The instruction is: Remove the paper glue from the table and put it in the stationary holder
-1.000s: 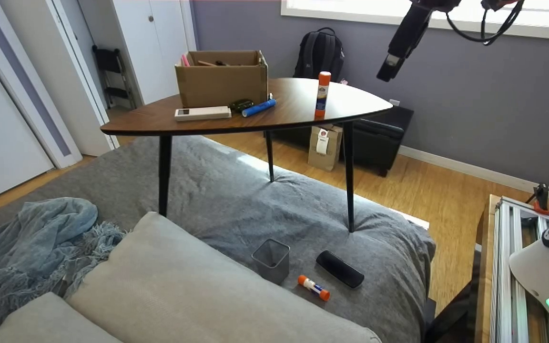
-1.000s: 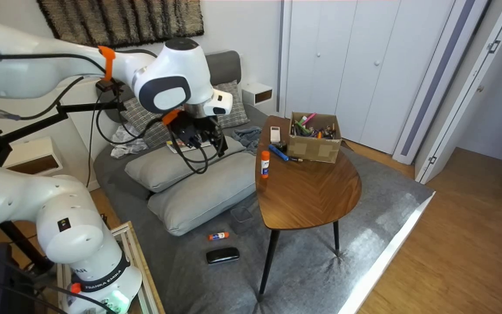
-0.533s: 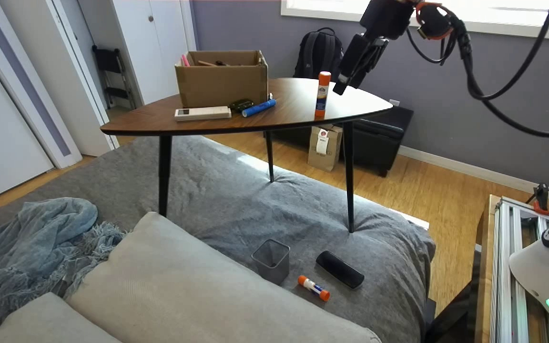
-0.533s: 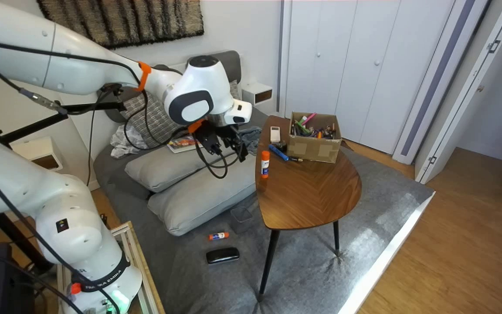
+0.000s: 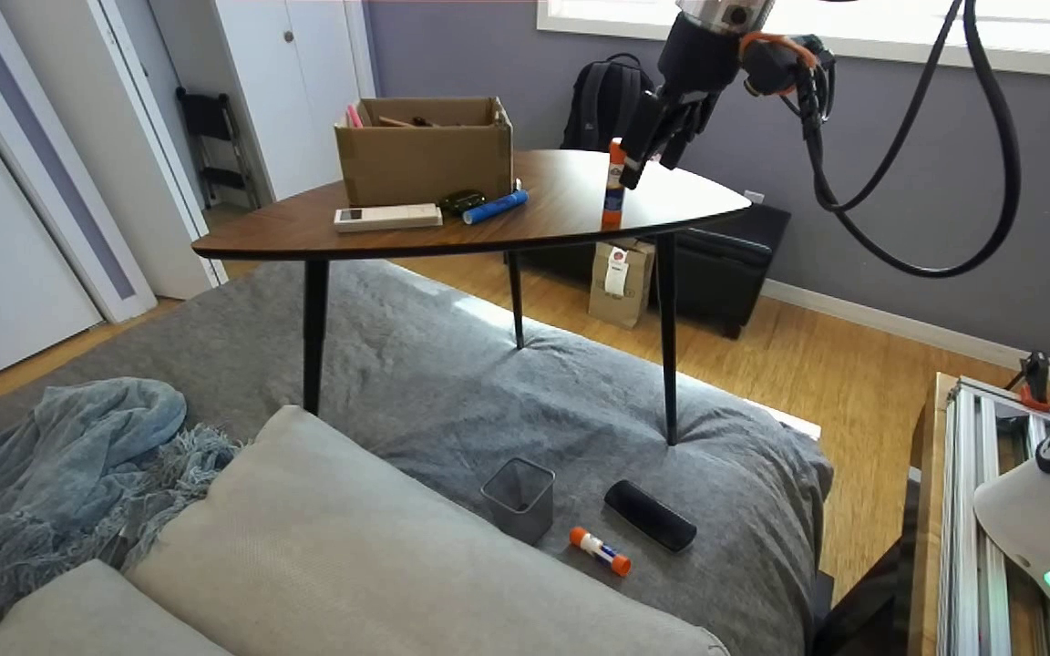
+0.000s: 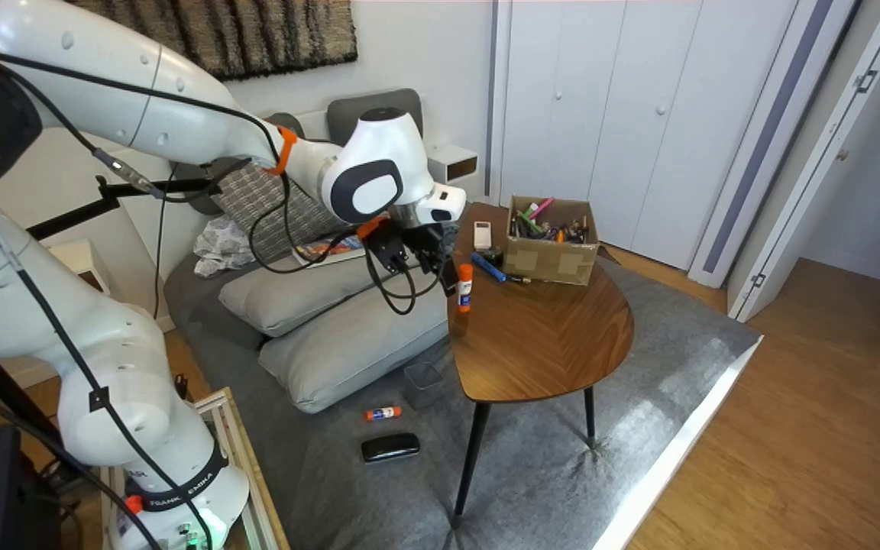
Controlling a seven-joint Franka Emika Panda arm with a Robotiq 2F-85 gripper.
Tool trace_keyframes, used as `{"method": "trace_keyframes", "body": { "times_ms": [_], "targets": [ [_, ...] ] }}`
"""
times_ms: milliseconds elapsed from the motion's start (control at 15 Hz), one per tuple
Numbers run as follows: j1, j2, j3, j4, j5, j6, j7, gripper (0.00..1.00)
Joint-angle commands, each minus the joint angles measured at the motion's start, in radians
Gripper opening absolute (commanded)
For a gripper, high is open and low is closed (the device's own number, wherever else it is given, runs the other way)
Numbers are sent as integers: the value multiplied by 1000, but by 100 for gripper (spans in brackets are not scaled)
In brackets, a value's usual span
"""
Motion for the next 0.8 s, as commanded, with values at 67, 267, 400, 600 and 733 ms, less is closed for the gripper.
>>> {"method": "trace_keyframes", "body": {
  "times_ms": [67,267,400,600,733],
  "targets": [
    [-39,59,24,48,-94,40,127,100],
    [-41,89,22,62,-116,65,176,86],
    [-41,108,19,68,-120,97,207,82],
    [-48,129,17,71,-146,149,254,51],
    [-47,140,15,73,-147,163,272,35]
  ]
}}
